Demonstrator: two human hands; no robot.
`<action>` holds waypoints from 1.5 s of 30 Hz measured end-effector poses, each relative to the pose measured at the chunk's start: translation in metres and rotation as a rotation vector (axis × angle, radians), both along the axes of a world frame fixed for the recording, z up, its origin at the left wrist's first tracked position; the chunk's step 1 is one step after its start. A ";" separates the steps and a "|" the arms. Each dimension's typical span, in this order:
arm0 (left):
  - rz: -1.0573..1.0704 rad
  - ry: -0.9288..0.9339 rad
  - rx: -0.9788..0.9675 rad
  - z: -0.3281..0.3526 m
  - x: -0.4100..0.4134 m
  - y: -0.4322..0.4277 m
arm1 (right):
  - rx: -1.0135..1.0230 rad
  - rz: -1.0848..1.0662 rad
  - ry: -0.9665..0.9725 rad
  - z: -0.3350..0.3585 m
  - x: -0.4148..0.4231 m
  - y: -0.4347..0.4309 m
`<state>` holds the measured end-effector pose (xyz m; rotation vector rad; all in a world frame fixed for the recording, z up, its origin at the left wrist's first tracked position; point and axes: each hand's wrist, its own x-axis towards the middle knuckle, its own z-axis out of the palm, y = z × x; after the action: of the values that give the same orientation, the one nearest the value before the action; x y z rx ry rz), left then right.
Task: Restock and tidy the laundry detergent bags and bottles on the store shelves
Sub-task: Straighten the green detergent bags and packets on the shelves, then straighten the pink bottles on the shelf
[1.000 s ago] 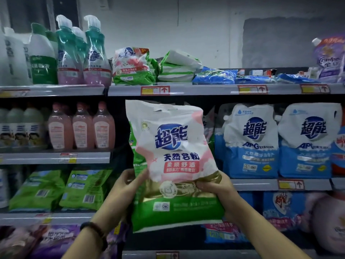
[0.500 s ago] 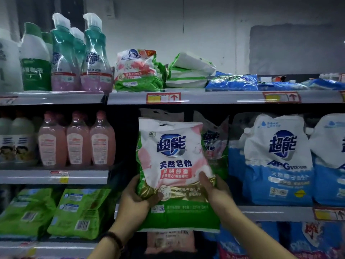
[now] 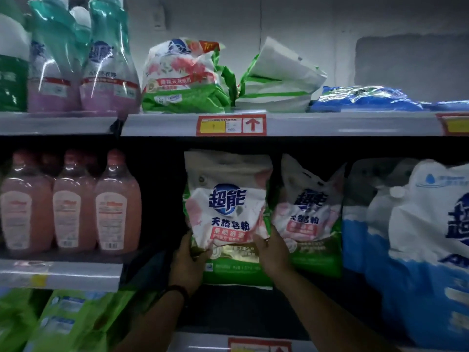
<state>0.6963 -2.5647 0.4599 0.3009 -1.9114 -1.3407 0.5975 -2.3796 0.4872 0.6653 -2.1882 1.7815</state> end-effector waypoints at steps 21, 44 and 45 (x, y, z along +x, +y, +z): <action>0.306 -0.433 -0.813 0.046 0.110 0.074 | 0.434 -0.253 0.331 -0.010 0.102 0.024; 0.523 -0.568 -0.329 0.092 0.205 -0.060 | 0.023 0.246 -0.014 0.091 0.208 -0.169; 0.516 -0.577 -0.319 0.090 0.205 -0.061 | 0.029 0.232 -0.005 0.088 0.207 -0.173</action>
<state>0.9010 -2.6257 0.5503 1.0223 -2.2523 -0.6272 0.8043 -2.5527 0.5755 0.9568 -2.2213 1.8629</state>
